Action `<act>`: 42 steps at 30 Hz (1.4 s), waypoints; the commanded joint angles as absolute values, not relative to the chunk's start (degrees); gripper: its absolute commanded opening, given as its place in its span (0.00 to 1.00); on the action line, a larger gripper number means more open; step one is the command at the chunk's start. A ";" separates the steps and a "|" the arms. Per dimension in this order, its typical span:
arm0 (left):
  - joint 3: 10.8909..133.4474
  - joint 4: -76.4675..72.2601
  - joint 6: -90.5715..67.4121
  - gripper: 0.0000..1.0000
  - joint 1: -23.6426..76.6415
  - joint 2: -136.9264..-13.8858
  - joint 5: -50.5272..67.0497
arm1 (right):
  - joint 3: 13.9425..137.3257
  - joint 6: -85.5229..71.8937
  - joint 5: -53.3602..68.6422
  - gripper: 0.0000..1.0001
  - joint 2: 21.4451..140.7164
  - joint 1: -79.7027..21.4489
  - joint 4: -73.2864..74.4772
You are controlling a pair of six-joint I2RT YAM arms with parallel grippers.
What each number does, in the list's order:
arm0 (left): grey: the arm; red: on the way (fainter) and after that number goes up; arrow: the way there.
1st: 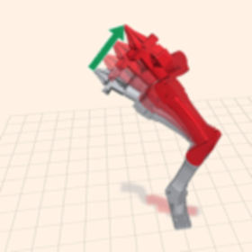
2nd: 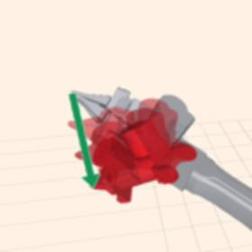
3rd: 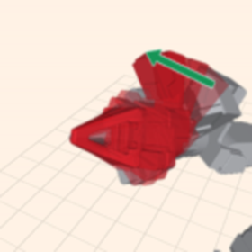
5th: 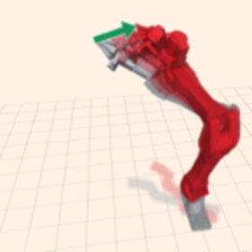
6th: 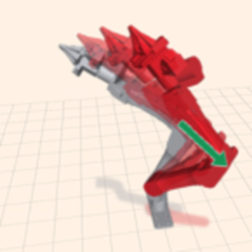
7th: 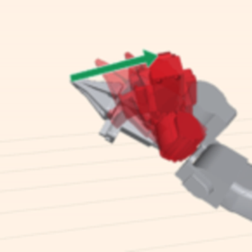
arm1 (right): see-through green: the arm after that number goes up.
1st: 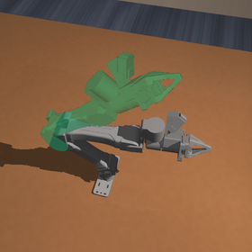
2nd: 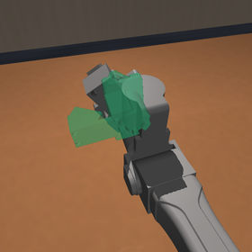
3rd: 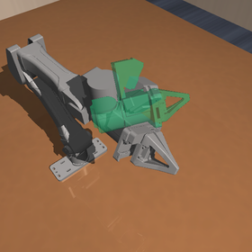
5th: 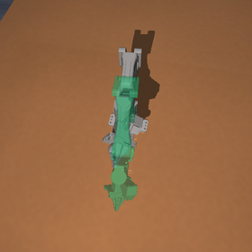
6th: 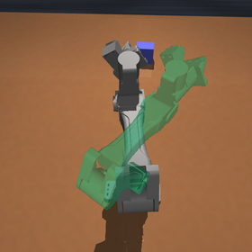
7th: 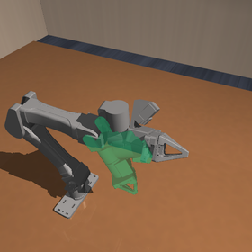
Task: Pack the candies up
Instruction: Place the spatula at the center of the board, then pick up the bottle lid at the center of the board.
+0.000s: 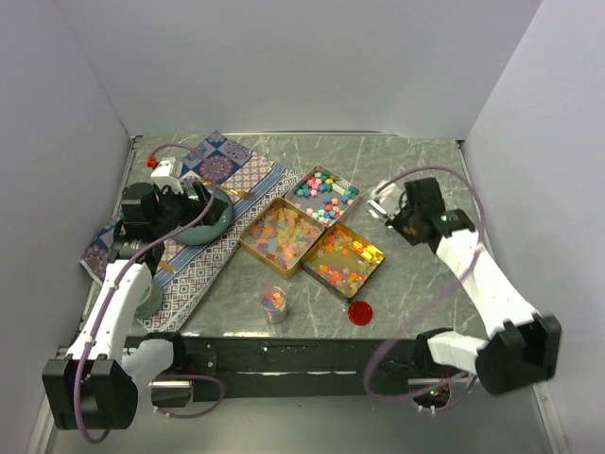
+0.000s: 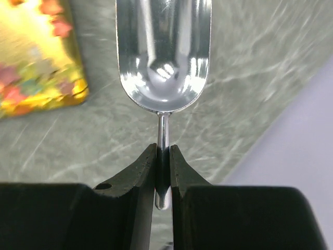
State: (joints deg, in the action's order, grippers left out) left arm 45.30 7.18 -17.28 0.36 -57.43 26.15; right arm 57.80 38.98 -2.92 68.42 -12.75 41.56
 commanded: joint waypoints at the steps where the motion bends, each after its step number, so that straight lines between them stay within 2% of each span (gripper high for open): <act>1: 46.06 8.08 -16.17 0.97 0.70 -59.23 27.33 | 60.90 29.02 5.00 0.00 78.64 -4.23 32.34; 4: 44.13 7.04 -15.74 0.97 0.70 -58.98 29.17 | 62.05 27.69 7.29 0.03 85.94 -0.79 30.68; 10: 35.52 -1.13 -7.74 0.97 0.96 -52.04 34.01 | 59.77 29.71 10.28 0.18 90.43 -0.44 26.19; 11: 35.33 -0.45 -6.69 0.97 1.05 -52.12 33.67 | 59.77 29.53 10.46 0.25 90.79 -0.35 26.02; 14: 37.69 3.24 -5.80 0.97 1.49 -55.19 33.92 | 59.77 28.39 10.46 0.37 91.32 -0.26 25.23; 18: 37.00 1.77 -6.33 0.97 1.76 -55.81 36.03 | 60.90 29.08 11.68 0.48 90.70 2.02 28.37; 21: 36.12 1.67 -3.18 0.97 2.46 -54.32 38.75 | 62.93 35.64 20.54 0.58 86.94 3.16 35.05; 22: 36.04 1.76 -2.21 0.97 2.46 -54.06 38.85 | 62.49 38.90 23.96 0.72 82.49 3.34 36.11; 23: 35.86 1.58 -0.72 0.97 2.46 -54.05 38.67 | 59.97 42.68 26.87 1.00 79.74 3.25 37.60; 24: 35.77 1.23 -0.62 0.97 2.46 -54.23 38.41 | 58.46 49.76 31.59 1.00 77.02 3.25 38.14; 27: 36.30 -1.21 -1.31 0.97 2.46 -55.54 39.02 | 54.41 59.79 34.71 1.00 68.48 0.28 41.28; 30: 37.00 -4.12 -4.56 0.97 2.64 -56.60 39.20 | 53.53 74.14 31.65 1.00 65.14 -11.40 52.28; 34: 37.53 -6.76 -7.03 0.97 2.81 -56.08 37.63 | 48.44 82.34 31.20 0.99 58.90 -20.81 53.61; 38: 37.53 -6.77 -6.51 0.97 2.72 -54.23 35.78 | 45.45 90.51 30.50 0.92 58.89 -28.38 58.70; 42: 35.86 -6.77 -6.24 0.97 2.72 -51.34 35.16 | 42.28 93.33 28.92 0.92 59.24 -34.97 58.28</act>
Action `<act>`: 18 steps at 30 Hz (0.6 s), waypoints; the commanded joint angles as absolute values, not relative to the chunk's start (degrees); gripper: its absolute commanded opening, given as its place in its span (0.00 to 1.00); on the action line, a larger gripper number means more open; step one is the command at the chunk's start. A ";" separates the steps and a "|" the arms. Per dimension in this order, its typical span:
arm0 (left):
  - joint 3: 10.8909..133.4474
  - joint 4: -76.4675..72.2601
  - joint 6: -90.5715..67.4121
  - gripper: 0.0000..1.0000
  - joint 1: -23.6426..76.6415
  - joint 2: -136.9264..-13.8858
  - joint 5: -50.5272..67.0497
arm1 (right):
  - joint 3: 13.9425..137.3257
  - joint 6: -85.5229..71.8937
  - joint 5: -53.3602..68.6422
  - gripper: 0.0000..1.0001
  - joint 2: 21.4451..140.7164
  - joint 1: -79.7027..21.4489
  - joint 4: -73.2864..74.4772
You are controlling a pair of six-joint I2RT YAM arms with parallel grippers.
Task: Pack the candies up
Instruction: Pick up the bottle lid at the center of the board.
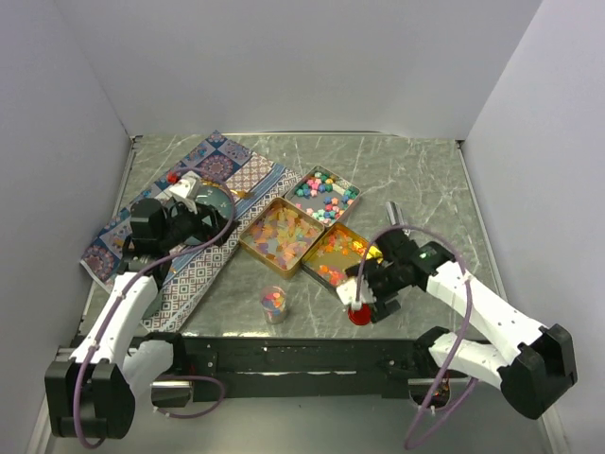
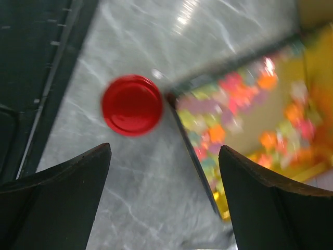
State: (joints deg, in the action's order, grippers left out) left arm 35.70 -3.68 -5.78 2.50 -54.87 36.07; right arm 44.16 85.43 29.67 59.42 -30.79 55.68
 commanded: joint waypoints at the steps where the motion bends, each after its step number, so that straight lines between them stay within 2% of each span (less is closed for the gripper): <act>1: 35.16 -6.68 -6.59 0.97 2.72 -50.81 34.98 | 41.41 93.95 28.74 0.93 59.24 -36.63 57.84; 14: 32.61 -5.36 -7.12 0.97 2.72 -47.81 34.19 | 42.18 107.21 29.27 0.92 65.91 -45.43 58.35; 18: 32.26 -5.36 -7.91 0.97 2.72 -47.20 33.75 | 42.80 110.21 25.85 0.85 70.30 -47.45 59.59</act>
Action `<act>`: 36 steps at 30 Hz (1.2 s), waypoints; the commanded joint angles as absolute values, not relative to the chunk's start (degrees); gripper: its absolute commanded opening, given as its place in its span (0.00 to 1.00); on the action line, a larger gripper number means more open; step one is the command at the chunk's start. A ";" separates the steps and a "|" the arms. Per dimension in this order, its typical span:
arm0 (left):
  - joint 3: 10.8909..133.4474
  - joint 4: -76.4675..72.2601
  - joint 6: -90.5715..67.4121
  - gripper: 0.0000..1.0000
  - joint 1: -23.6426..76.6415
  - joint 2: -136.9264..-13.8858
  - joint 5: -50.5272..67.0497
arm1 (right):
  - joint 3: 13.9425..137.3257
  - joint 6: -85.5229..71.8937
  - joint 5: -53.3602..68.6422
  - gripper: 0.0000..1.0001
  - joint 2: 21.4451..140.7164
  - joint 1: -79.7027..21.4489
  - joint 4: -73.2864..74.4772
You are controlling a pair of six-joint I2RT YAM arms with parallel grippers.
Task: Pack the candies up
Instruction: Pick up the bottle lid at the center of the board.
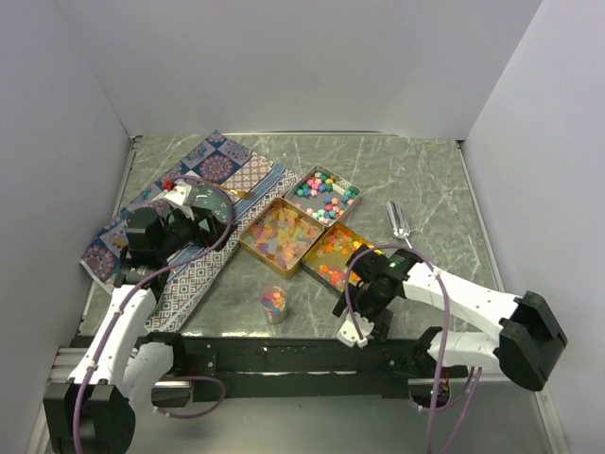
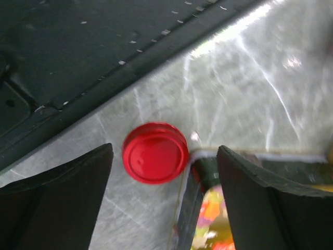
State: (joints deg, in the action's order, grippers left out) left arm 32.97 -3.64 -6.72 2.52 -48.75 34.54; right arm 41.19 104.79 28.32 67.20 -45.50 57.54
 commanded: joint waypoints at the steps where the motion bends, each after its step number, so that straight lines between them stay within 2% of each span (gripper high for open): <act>1: 32.08 -5.36 -7.91 0.97 2.72 -46.85 33.49 | 42.63 110.30 24.10 0.84 70.75 -47.55 58.28; 12: 29.53 -5.10 -8.87 0.97 2.46 -44.03 32.26 | 45.26 109.42 16.26 0.74 80.24 -46.85 57.92; 26: 29.00 -6.86 -10.28 0.97 2.11 -44.91 32.61 | 39.29 104.15 14.59 0.72 80.24 -45.88 49.31; 33: 29.00 -7.38 -10.11 0.97 2.11 -44.82 33.40 | 41.39 100.46 15.55 0.49 79.37 -45.88 51.94; 36: 28.48 -8.08 -10.28 0.97 2.11 -44.47 33.66 | 45.60 98.97 18.18 0.46 76.21 -45.97 57.20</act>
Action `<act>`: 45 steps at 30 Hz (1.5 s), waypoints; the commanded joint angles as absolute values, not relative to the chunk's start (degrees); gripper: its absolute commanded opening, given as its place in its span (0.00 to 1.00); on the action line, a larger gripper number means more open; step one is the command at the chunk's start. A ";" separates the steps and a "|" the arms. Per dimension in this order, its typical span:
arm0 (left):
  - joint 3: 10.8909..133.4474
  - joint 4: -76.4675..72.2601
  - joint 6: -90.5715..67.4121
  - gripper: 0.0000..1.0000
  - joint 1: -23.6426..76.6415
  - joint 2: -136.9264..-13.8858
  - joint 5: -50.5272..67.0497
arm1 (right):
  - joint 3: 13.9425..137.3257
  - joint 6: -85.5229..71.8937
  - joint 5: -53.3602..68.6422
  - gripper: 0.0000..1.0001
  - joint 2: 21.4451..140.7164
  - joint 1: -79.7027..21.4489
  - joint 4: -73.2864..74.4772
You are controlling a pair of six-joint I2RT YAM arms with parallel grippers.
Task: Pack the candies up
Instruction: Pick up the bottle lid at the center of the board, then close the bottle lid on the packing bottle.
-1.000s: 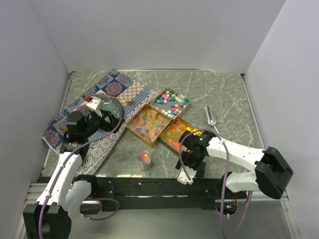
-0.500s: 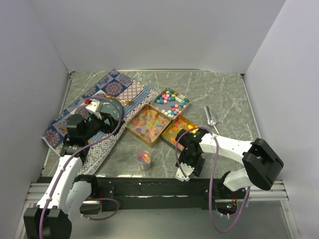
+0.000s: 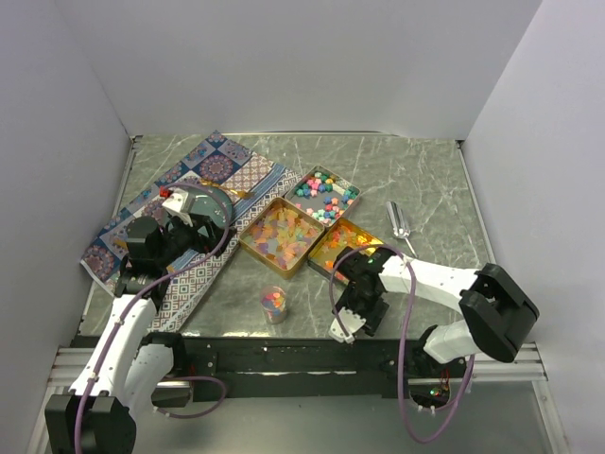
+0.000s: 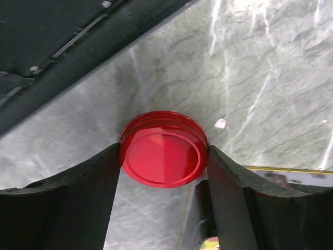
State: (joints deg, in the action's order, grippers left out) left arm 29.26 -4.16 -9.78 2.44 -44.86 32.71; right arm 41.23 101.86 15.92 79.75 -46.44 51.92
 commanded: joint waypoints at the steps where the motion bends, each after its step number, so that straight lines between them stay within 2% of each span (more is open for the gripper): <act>1: 28.39 -8.35 -10.37 0.97 2.20 -44.39 33.84 | 47.01 98.01 19.06 0.45 75.33 -46.05 60.52; 5: 27.69 -9.14 -12.38 0.97 2.20 -43.68 34.63 | 59.20 93.09 27.05 0.41 70.06 -46.14 68.72; 9: 26.55 -9.49 -14.50 0.97 2.11 -41.84 34.90 | 69.41 81.76 30.23 0.42 71.18 -48.68 70.93; 13: 24.96 -10.28 -16.78 0.97 2.11 -38.42 32.36 | 79.08 71.65 27.26 0.42 78.11 -52.29 70.23; 23: 24.70 -11.34 -19.34 0.97 1.32 -34.72 29.27 | 100.97 61.09 22.07 0.38 99.31 -61.78 74.80; 35: 25.22 -7.21 -22.15 0.97 0.18 -32.96 22.77 | 100.02 57.84 17.41 0.38 105.11 -69.16 66.71; 45: 26.19 -7.56 -23.56 0.97 0.18 -34.72 20.13 | 101.69 56.51 12.57 0.37 109.33 -69.79 64.60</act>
